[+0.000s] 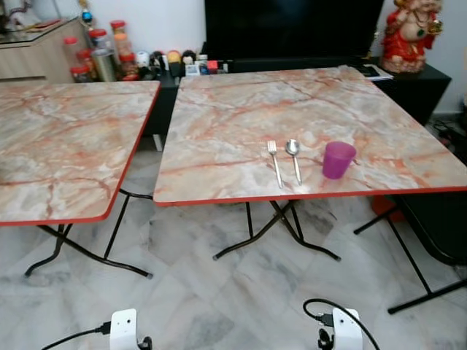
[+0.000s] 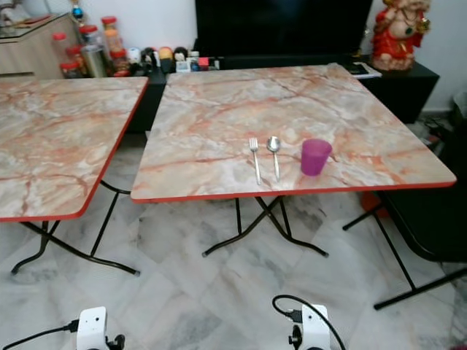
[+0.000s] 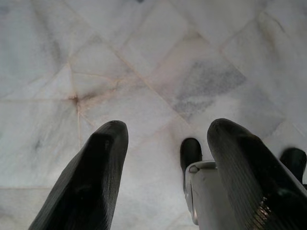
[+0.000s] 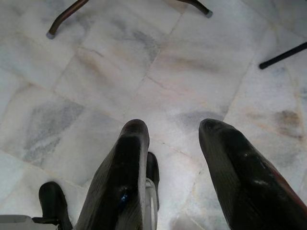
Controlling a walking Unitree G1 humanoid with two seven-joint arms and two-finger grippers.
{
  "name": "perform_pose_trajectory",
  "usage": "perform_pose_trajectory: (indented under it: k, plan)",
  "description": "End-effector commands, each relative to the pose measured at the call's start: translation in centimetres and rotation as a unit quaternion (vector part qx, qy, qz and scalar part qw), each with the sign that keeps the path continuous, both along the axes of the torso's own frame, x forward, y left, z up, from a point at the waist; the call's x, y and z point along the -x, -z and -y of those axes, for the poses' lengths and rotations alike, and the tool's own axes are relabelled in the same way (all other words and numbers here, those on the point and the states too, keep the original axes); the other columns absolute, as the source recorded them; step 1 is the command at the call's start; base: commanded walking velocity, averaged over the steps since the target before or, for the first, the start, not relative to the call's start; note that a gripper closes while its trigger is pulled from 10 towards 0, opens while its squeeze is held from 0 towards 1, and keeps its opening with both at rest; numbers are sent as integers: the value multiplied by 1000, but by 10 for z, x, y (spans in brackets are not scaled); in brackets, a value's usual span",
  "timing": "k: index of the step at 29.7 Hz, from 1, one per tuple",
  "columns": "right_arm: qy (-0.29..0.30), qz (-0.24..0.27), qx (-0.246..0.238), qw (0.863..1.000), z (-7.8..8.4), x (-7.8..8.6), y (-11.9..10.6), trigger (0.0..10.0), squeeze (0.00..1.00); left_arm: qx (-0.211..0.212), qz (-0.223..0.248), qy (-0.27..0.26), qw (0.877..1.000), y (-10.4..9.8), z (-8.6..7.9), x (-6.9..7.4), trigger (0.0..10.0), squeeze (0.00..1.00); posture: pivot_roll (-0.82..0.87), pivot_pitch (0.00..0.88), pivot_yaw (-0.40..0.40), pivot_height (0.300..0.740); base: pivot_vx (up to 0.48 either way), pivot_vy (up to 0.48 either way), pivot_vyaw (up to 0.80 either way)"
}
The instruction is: Setting the table
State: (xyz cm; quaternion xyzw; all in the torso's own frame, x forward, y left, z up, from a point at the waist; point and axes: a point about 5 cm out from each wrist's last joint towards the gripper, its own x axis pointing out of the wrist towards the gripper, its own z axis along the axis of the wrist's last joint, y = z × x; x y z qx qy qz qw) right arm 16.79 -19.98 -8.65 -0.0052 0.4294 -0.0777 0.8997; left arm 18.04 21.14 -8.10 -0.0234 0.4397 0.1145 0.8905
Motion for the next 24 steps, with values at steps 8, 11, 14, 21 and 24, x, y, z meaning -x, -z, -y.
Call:
perform_pose_trajectory:
  k: [8,11,14,21,24]
  plan:
    - [-4,19,-11,1000,-1,-4,-3,10000,0,-3,-7,8,1000,2,2,2,10000,0,-37,0,50,740,380,0,454]
    - [-2,17,-13,1000,-1,-4,-2,10000,0,-4,-5,9,1000,1,2,1,10000,0,-37,0,50,740,390,0,425]
    - [7,12,-20,1000,-2,-2,-1,10000,0,-4,-4,9,1000,0,2,0,10000,0,-39,0,50,740,395,0,0]
    - [-2,13,-22,1000,-3,-3,-1,10000,0,-7,1,12,1000,-1,3,-3,10000,0,-39,0,51,740,370,0,0]
    - [-10,15,-22,1000,-4,-5,-2,10000,0,-7,7,10,1000,-2,3,-5,10000,0,-42,0,51,740,84,0,0]
